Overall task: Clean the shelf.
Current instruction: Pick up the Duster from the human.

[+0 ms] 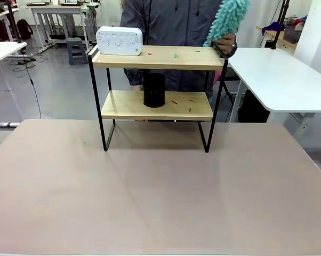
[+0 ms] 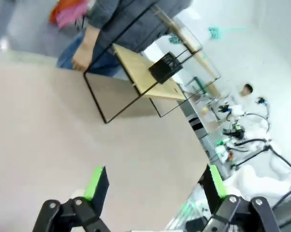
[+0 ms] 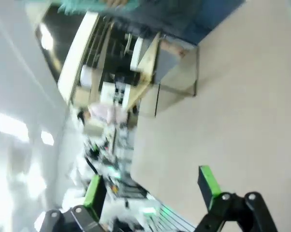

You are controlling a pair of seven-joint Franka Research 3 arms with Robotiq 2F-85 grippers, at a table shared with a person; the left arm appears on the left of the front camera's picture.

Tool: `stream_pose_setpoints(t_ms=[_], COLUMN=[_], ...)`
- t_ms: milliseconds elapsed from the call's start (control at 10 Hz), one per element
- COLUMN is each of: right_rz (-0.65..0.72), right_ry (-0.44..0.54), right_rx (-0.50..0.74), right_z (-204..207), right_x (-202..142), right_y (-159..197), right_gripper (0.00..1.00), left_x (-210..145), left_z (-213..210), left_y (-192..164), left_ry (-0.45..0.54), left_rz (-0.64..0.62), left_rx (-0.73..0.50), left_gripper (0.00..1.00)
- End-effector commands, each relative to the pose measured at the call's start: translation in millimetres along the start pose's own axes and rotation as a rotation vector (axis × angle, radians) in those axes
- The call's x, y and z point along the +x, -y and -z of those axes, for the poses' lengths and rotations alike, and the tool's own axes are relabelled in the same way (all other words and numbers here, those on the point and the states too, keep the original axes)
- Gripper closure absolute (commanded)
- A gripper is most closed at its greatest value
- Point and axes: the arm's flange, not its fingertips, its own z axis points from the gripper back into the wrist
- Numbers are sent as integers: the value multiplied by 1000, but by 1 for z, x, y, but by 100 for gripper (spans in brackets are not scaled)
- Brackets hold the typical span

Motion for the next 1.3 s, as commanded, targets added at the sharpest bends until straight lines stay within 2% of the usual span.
stream_pose_setpoints(t_ms=[0, 900, 1000, 1100, 1200], right_rz=[-156, -131, -120, -104, -28], right_ry=[-101, -114, -131, -219, -187], right_rx=[-8, -17, -10, 50, 47], right_z=[4, 1, 22, 45, 66], right_x=[-3, -5, 22, 45, 69], right_y=[-40, -39, -71, -113, -154], right_gripper=[0, 0, 0, 0, 0], left_x=[16, 16, 16, 16, 16], left_z=[-15, -15, -15, -15, -15], left_y=[41, 41, 41, 41, 41], left_ry=[-1, -1, -1, -1, -1], left_rz=[123, 123, 123, 123, 123], left_rx=[22, 22, 22, 22, 22], left_gripper=[0, 0, 0, 0, 0])
